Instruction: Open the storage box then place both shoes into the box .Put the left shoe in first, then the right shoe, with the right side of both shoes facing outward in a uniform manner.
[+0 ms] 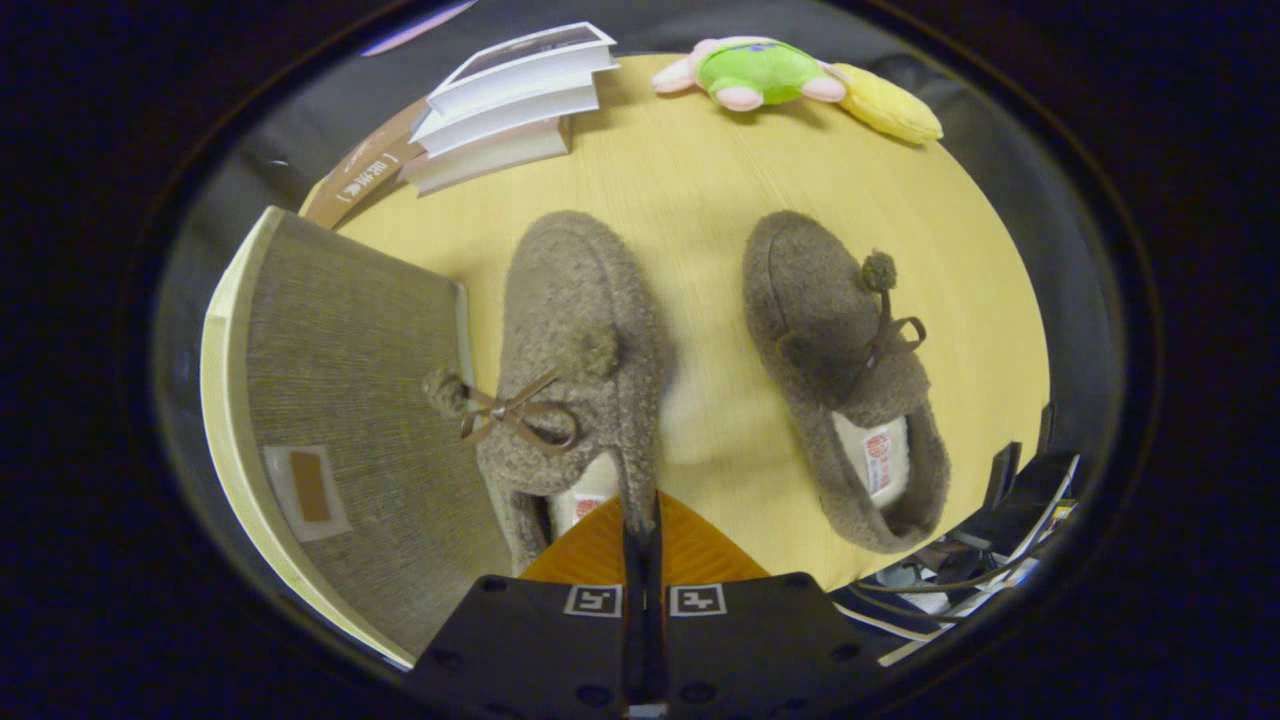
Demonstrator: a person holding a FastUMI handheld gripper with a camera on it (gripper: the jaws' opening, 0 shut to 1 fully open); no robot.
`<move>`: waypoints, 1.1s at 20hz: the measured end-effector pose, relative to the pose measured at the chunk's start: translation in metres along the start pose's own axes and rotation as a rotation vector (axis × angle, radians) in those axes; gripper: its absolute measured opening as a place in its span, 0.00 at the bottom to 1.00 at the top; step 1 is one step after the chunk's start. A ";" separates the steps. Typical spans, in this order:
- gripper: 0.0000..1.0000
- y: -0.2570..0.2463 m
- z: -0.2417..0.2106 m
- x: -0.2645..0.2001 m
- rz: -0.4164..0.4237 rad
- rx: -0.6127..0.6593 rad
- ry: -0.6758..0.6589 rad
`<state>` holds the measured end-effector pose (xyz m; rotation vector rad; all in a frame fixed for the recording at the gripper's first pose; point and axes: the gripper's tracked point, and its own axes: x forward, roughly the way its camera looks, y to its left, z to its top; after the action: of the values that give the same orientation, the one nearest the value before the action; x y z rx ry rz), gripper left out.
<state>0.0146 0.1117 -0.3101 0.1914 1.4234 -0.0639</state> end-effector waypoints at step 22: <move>0.03 0.054 -0.013 -0.219 -0.194 -0.092 -0.211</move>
<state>-0.0221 0.1513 -0.0911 -0.0290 1.2281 -0.1726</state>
